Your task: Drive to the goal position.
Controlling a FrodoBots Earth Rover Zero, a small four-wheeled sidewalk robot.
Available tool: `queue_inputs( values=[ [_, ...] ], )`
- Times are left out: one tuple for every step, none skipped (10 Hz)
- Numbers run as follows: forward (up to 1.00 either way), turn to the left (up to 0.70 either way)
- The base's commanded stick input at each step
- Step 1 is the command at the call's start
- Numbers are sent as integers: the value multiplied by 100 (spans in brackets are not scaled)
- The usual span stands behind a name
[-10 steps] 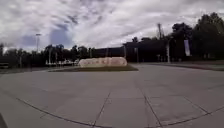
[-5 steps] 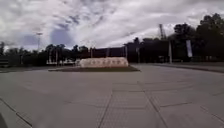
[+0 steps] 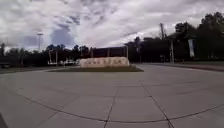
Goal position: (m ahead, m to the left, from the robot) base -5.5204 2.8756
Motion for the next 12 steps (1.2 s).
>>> queue_inputs(
  values=[
    [70, 1],
    [70, 14],
    [70, 30],
    [70, 36],
    [70, 36],
    [70, 36],
    [70, 36],
    [70, 36],
    [70, 36],
    [70, 36],
    [70, 36],
    [70, 36]
  ],
)
